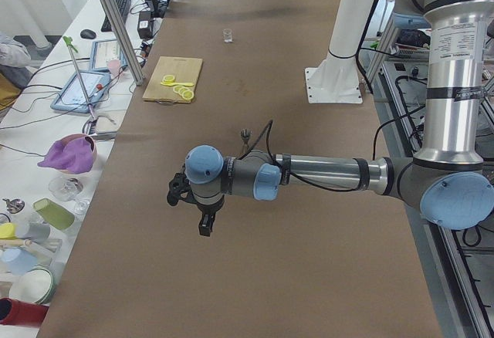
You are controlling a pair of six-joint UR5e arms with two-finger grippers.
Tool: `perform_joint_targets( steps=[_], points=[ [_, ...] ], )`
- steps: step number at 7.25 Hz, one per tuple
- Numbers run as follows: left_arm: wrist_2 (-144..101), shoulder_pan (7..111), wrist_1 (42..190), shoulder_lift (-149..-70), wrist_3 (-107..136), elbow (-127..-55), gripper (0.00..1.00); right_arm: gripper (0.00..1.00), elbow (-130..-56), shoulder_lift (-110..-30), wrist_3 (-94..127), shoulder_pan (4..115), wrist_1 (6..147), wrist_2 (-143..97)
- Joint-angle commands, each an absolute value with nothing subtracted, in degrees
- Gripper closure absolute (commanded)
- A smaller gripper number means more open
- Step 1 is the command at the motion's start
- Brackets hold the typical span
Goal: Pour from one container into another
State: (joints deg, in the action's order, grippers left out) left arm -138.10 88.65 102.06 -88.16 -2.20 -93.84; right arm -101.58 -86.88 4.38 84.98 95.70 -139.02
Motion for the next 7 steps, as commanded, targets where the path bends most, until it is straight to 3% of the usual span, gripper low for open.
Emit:
perform_joint_targets(
  steps=[1,4,7],
  points=[
    [-138.08,85.89,105.29,-87.98,-2.02,-94.13,0.02,0.0,-101.95,-86.75,4.05,83.85,94.23,-138.69],
    [-138.16,85.69,106.08,-87.36,-2.2,-95.09,0.02,0.0,-102.04,-86.57,-7.51,81.92,87.29,-139.04],
    [-142.0,83.42,105.91,-84.9,-2.2,-103.51,0.02,0.0,-103.18,-87.27,-10.9,76.05,71.34,-138.96]
  ],
)
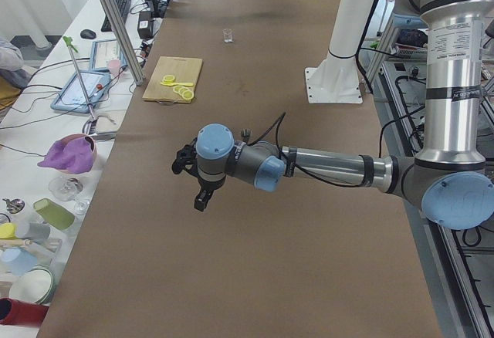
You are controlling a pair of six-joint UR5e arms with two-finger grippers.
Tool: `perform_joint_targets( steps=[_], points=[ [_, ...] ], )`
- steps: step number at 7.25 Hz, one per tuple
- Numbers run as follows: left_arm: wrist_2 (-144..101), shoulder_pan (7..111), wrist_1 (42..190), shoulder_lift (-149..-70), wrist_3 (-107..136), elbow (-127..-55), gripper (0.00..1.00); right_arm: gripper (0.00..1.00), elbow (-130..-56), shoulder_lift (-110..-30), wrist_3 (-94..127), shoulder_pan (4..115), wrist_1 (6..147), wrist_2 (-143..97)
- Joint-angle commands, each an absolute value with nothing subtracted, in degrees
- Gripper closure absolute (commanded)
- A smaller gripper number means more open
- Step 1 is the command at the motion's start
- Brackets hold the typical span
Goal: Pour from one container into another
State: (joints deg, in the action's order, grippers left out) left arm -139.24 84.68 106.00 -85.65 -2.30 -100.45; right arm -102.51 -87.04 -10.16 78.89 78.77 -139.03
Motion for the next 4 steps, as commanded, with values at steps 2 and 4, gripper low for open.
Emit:
perform_joint_targets(
  steps=[2,4],
  points=[
    [-142.65,80.26,107.57,-84.9,-2.46,-106.94,0.02,0.0,-102.22,-86.75,-10.9,69.45,64.69,-138.43],
    [-142.12,80.16,114.31,-80.27,-2.37,-108.9,0.02,0.0,-99.85,-86.57,-11.86,66.64,59.19,-139.04]
  ],
)
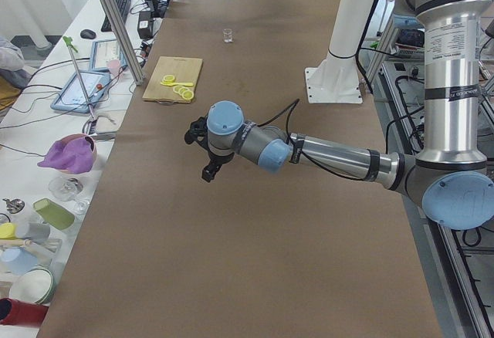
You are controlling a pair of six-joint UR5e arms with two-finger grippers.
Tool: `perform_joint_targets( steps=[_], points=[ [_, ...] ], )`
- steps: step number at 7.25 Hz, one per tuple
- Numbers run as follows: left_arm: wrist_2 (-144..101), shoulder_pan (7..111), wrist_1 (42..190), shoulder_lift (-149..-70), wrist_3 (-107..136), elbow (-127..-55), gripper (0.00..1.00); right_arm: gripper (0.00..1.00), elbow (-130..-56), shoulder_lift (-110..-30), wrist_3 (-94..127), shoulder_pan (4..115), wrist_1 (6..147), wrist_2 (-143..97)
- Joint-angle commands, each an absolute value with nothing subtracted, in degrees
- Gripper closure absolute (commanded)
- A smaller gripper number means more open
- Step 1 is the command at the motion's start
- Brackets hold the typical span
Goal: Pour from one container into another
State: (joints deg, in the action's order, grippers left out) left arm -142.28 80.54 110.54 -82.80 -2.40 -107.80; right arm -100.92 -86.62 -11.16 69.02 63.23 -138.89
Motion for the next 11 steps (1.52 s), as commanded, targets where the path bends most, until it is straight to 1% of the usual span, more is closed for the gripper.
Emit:
perform_joint_targets(
  steps=[1,2,3,4,5,6,7,9,10,11],
  points=[
    [-142.03,79.98,116.78,-80.07,-2.2,-108.81,0.02,0.0,-96.71,-86.14,-11.78,66.27,55.5,-138.96],
    [-140.81,79.02,120.98,-80.07,-2.11,-108.81,0.02,0.0,-95.37,-85.96,-11.52,66.27,52.85,-139.22],
    [-134.36,75.27,130.6,-79.2,-1.76,-108.81,0.02,0.0,-94.93,-85.43,-11.6,66.01,50.3,-139.39],
    [-128.64,71.32,139.65,-74.84,2.16,-108.72,0.02,0.0,-92.05,-84.3,-11.6,65.22,44.27,-139.66],
    [-121.1,65.54,149.84,-72.79,8.64,-108.81,0.02,0.0,-86.71,-83.16,-11.51,64.69,35.33,-140.79],
    [-112.06,58.43,157.68,-72.25,21.32,-109.94,0.02,0.0,-81.53,-81.32,-11.08,64.69,28.37,-141.67],
    [-103.53,52.7,165.07,-71.2,29.28,-110.3,0.02,0.0,-80.52,-80.95,-11.16,64.34,27.78,-141.59],
    [-102.05,51.6,174.78,-66.02,29.79,-110.04,0.02,0.0,-79.55,-80.86,-11.51,63.2,24.55,-140.98],
    [-100.21,50.11,176.82,-65.14,29.71,-110.13,0.02,0.0,-76.67,-80.42,-11.34,62.85,19.3,-140.89],
    [-93.41,45.05,180.4,-63.13,29.97,-109.78,0.02,0.0,-73.07,-78.85,-11.25,62.49,14.38,-140.89]
  ],
)
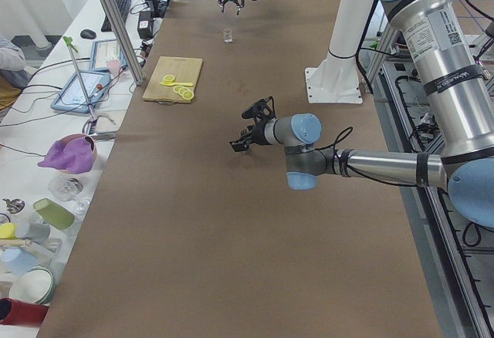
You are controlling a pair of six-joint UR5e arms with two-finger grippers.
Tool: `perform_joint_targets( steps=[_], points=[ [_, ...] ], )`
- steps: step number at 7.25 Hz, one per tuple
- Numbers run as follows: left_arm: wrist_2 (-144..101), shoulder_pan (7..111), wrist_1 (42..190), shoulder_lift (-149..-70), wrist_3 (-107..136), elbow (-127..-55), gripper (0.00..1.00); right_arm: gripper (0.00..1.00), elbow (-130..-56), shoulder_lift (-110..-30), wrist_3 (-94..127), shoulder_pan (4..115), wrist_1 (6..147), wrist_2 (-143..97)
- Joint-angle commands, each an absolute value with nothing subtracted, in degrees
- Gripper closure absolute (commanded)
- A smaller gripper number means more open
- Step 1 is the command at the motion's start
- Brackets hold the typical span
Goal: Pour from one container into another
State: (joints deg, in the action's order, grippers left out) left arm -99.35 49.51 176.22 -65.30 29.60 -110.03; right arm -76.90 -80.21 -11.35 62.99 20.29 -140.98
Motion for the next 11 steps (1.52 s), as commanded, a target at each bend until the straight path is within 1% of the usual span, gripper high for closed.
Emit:
perform_joint_targets(
  steps=[1,3,4,7,9,11],
  points=[
    [-86.47,40.48,184.88,-63.11,31.28,-108.47,0.02,0.0,-69.91,-76.75,-10.99,62.4,12.41,-140.89],
    [-76.78,31.25,189.65,-63.37,30.94,-105.13,0.02,0.0,-67.59,-74.71,-11.07,61.62,12.04,-140.19],
    [-72.38,25.98,193.06,-63.54,30.85,-102.94,0.02,0.0,-66.28,-74.62,-11.07,59.87,8.47,-139.92],
    [-53.76,10.33,194.68,-64.33,31.02,-100.9,0.02,0.01,-63.11,-73.74,-10.99,56.79,3.27,-137.04],
    [-44.52,5.56,194.85,-65.47,31.29,-100.02,0.02,0.02,-59.44,-72.0,-10.12,55.11,-0.85,-134.3],
    [-36.43,0.9,194.59,-69.06,31.38,-99.93,0.02,0.05,-58.1,-70.93,-6.07,54.67,-3.07,-134.3]
  ],
)
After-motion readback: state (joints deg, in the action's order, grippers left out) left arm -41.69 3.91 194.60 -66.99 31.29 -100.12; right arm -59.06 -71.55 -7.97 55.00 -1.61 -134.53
